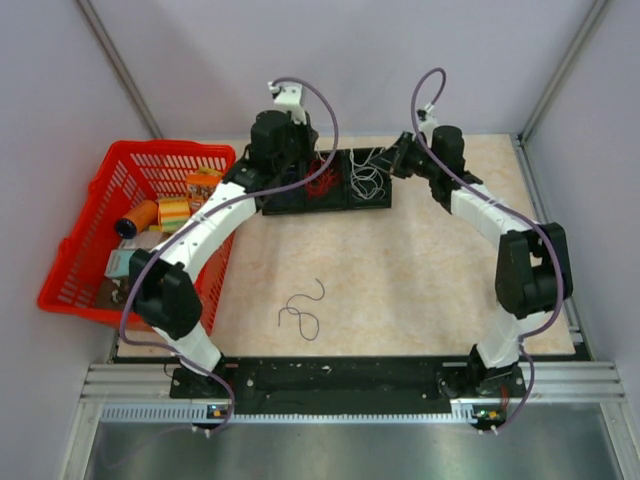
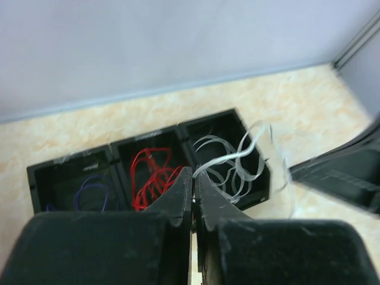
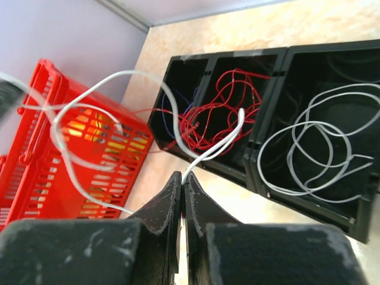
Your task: Untangle the cables
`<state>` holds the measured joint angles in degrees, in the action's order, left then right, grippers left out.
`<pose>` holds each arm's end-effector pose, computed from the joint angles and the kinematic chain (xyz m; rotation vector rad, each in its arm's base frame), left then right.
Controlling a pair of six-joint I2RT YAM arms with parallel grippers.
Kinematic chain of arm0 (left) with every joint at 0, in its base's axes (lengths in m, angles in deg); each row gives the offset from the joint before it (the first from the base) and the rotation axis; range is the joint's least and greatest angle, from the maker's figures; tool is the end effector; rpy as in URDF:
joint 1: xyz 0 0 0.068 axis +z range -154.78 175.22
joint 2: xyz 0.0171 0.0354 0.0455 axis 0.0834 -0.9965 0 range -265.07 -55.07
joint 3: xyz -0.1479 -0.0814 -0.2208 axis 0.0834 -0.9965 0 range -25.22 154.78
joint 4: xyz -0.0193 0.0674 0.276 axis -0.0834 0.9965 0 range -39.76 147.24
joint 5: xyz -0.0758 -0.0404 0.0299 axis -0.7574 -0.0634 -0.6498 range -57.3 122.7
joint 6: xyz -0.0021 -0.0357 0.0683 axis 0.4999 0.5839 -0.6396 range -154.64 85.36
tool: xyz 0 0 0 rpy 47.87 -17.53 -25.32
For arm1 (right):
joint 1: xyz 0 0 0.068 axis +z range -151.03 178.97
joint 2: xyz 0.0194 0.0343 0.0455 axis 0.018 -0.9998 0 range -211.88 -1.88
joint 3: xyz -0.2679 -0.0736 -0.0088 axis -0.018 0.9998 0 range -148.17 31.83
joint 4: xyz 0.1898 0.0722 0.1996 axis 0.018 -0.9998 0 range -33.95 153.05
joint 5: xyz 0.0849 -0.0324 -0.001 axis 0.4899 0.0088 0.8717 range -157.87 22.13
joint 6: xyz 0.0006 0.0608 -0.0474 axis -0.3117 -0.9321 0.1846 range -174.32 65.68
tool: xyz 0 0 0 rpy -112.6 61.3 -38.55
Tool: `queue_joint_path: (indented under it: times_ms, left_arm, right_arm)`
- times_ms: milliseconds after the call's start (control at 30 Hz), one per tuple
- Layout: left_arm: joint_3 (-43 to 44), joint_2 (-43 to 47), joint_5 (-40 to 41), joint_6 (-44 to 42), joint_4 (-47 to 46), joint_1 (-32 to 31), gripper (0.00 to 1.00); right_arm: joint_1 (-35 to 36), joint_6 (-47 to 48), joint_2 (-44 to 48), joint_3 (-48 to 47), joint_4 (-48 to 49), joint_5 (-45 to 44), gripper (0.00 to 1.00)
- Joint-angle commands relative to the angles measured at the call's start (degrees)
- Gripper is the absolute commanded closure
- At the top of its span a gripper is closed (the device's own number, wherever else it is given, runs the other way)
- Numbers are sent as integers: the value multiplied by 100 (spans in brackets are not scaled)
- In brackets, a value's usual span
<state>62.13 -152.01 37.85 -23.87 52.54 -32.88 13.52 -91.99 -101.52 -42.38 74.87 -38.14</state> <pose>0.4128 -0.2138 0.3663 0.2056 1.7841 -0.4083 0.4388 0.1475 0.2865 -0.0078 1.9205 1.0990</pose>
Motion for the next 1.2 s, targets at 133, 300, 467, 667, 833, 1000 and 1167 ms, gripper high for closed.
queue_joint_path:
  times_ms: [133, 300, 467, 667, 833, 1000, 1167]
  left_arm:
    - [1432, -78, -23, 541, 1438, 111, 100]
    - [1417, -219, -23, 550, 1352, 129, 100]
    - [761, -36, 312, -395, 356, 94, 100]
    - [-773, -270, 591, -3752, -3253, -266, 100]
    - [-360, -720, 30, -4654, -2378, -284, 100]
    - [-886, -281, -1752, -4433, -1306, 23, 100]
    - [-780, -9, -3446, -4066, 198, 339, 100]
  right_arm:
    - [391, 488, -161, -330, 734, 339, 100]
    - [532, 752, -539, -883, 35, -148, 100]
    - [549, 1157, -338, -780, -391, -1023, 100]
    - [541, 796, 259, -94, 49, -934, 100]
    - [488, 814, 743, 126, 67, -1119, 100]
    - [382, 814, 1016, 135, -82, -1040, 100]
    - [321, 779, 1201, 407, -83, -1084, 100]
